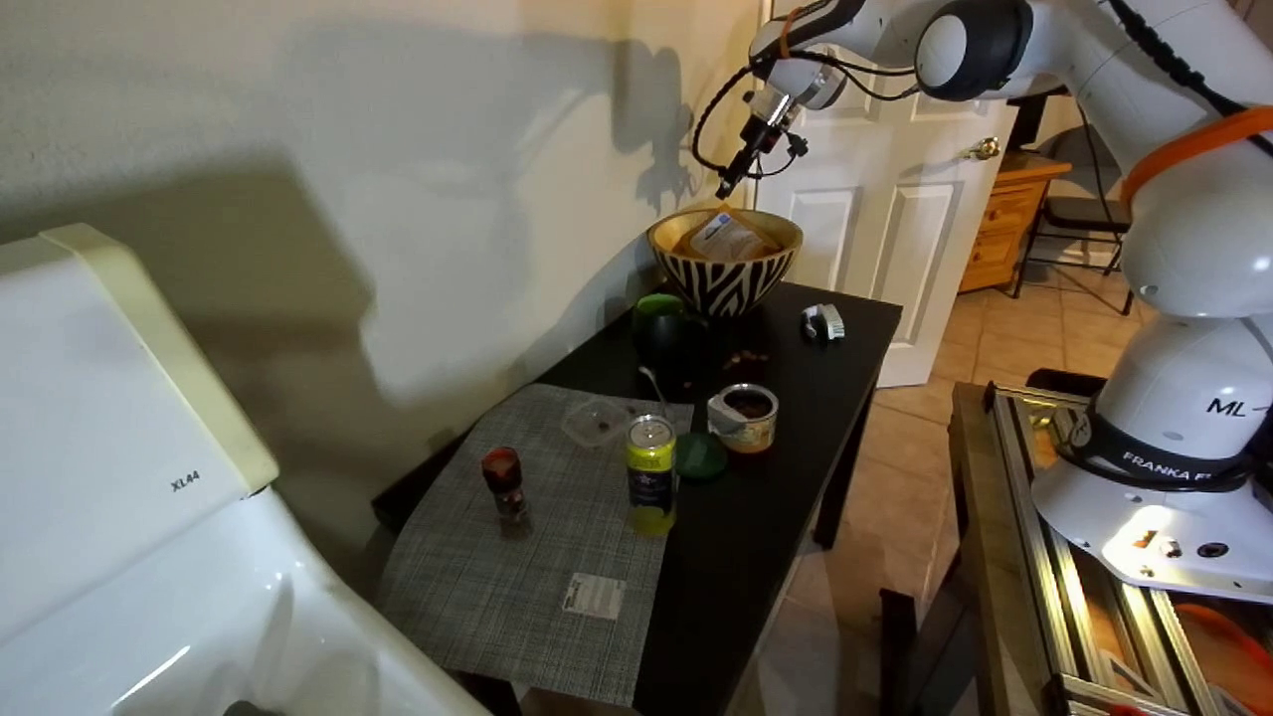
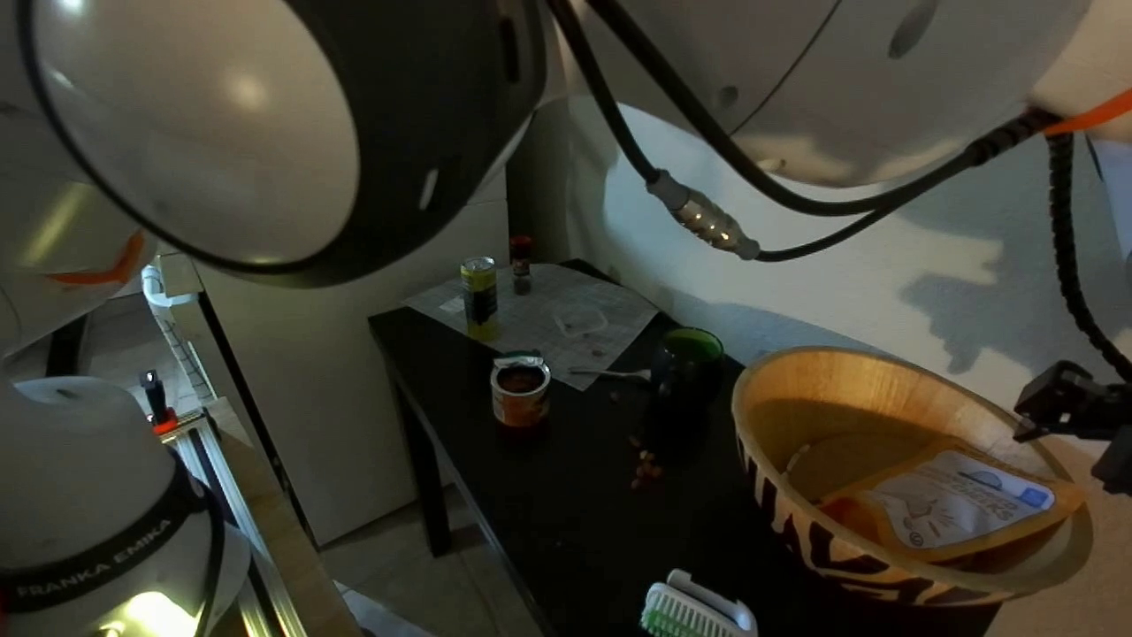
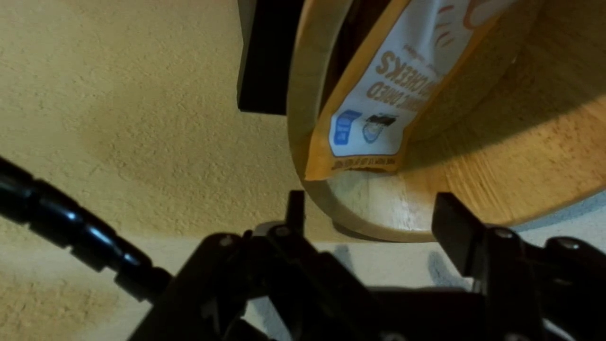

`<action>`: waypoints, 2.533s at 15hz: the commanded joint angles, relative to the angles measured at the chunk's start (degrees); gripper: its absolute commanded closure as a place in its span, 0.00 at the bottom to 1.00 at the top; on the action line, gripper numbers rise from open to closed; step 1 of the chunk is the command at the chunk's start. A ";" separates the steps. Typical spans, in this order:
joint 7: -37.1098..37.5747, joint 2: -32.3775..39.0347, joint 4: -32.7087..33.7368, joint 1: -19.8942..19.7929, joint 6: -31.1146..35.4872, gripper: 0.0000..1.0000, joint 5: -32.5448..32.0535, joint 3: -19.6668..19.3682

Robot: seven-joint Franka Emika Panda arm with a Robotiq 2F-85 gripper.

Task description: Remove the orange bag from the dish

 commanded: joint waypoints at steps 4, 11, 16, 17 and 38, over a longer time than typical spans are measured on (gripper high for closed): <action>-0.83 0.62 -0.56 0.31 2.03 0.27 0.08 -0.05; -0.43 2.00 0.27 0.51 2.24 0.47 -0.34 -0.32; -0.14 2.24 0.48 0.52 1.84 0.86 -0.67 -0.59; -0.12 2.23 0.53 0.52 1.76 0.95 -0.68 -0.63; -22.81 -34.90 -23.43 -4.66 -42.27 1.00 0.96 5.43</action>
